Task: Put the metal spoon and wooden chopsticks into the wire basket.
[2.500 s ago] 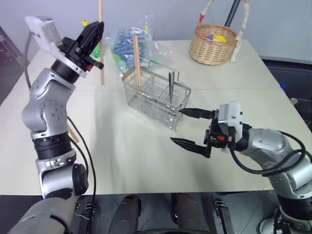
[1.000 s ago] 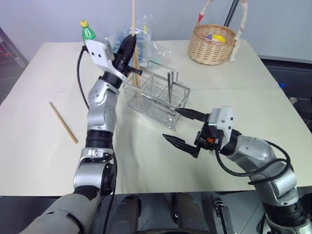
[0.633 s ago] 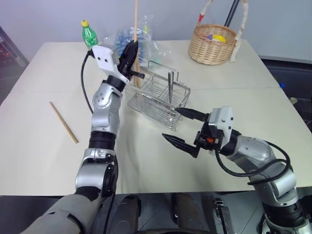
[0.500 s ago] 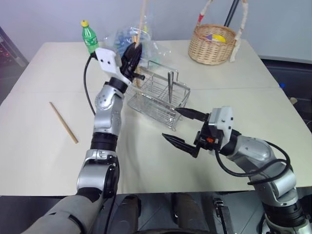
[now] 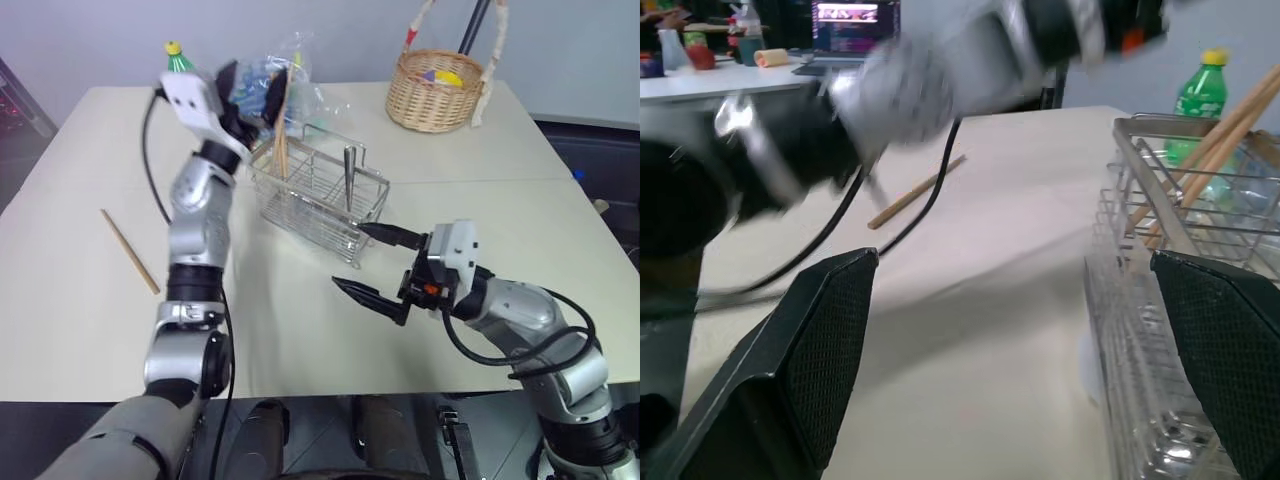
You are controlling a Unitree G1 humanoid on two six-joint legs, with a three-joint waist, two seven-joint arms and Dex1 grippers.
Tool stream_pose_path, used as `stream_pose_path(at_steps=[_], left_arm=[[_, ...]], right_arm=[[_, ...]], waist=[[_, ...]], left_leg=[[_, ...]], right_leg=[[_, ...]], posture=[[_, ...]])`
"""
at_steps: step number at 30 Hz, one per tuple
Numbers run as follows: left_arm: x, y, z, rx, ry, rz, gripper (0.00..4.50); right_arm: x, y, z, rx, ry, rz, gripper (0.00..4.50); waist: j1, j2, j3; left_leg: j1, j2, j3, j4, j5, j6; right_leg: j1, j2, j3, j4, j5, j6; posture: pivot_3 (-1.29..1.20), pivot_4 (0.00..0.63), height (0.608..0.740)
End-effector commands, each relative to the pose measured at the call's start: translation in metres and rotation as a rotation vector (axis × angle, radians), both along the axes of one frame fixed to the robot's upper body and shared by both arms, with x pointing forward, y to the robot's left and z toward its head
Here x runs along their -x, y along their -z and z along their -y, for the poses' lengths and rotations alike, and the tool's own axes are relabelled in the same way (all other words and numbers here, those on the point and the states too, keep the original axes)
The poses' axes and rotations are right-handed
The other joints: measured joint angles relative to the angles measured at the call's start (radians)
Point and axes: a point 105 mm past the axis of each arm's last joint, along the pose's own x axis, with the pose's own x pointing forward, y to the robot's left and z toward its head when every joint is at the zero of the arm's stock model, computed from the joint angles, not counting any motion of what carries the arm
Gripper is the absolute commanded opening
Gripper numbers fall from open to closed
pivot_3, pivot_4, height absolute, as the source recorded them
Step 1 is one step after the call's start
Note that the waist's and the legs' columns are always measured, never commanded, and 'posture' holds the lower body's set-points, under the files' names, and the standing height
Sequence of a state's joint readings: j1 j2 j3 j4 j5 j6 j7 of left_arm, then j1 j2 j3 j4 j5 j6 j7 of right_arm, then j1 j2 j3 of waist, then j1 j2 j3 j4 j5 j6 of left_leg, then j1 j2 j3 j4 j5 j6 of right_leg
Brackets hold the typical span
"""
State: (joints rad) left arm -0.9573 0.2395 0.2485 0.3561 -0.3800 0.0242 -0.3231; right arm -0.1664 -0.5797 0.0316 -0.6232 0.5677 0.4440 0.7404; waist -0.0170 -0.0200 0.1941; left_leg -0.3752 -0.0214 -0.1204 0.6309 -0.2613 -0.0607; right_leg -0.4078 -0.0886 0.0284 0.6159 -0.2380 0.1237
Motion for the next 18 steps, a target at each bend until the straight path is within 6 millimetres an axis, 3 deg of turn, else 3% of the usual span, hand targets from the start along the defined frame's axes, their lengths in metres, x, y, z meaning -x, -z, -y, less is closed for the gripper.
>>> stream_pose_path(at_steps=[1,4,7,11,13,15,18], left_arm=[[-0.004,-0.014,-0.062,0.022,-0.257,-0.088,4.44],[-0.009,0.007,-0.101,-0.050,-0.468,-0.246,4.44],[0.007,0.061,-0.164,-0.106,-0.768,-0.541,4.44],[0.032,0.097,-0.188,-0.130,-0.928,-0.722,4.44],[0.054,0.128,-0.202,-0.108,-1.038,-0.875,4.44],[0.070,0.149,-0.204,-0.074,-1.084,-0.963,4.44],[0.080,0.162,-0.195,-0.049,-1.071,-1.003,4.44]], right_arm=[[0.010,-0.016,-0.001,0.017,-0.056,0.074,4.50],[0.014,-0.017,-0.001,0.037,-0.083,0.079,4.50],[0.020,-0.018,-0.001,0.074,-0.127,0.077,4.50],[0.020,-0.021,0.002,0.075,-0.137,0.039,4.50],[0.016,-0.024,0.005,0.067,-0.132,0.016,4.50],[0.013,-0.025,0.007,0.080,-0.131,0.006,4.50],[0.010,-0.025,0.008,0.093,-0.136,-0.007,4.50]], waist=[[-0.005,0.000,0.000],[-0.001,0.001,-0.001],[-0.005,0.001,-0.001],[0.004,-0.002,0.000],[0.006,-0.004,0.000],[0.006,-0.004,-0.001],[0.007,-0.004,-0.001]], left_leg=[[0.001,0.000,0.000,0.000,0.000,0.000],[0.002,0.000,0.000,-0.001,0.000,0.000],[0.002,0.000,0.000,0.000,0.000,0.000],[0.000,0.000,-0.002,0.000,0.000,0.000],[-0.001,0.000,-0.003,0.001,0.000,0.000],[0.000,-0.001,-0.003,0.001,0.000,0.000],[0.000,-0.001,-0.003,0.000,0.000,0.000]], right_leg=[[0.000,0.000,0.000,0.000,0.000,0.000],[0.000,0.000,0.000,0.002,0.000,0.000],[0.001,0.000,0.000,0.003,0.000,0.000],[-0.001,0.000,0.000,0.003,0.000,0.000],[-0.001,0.000,-0.001,0.003,0.000,0.000],[0.000,0.000,-0.001,0.003,0.000,0.000],[0.000,0.000,-0.001,0.003,0.000,0.000]], posture=[[0.00,0.150,0.740],[0.00,0.150,0.740],[0.00,0.150,0.740],[0.00,0.150,0.740],[0.00,0.150,0.740],[0.00,0.150,0.740],[0.00,0.150,0.740]])
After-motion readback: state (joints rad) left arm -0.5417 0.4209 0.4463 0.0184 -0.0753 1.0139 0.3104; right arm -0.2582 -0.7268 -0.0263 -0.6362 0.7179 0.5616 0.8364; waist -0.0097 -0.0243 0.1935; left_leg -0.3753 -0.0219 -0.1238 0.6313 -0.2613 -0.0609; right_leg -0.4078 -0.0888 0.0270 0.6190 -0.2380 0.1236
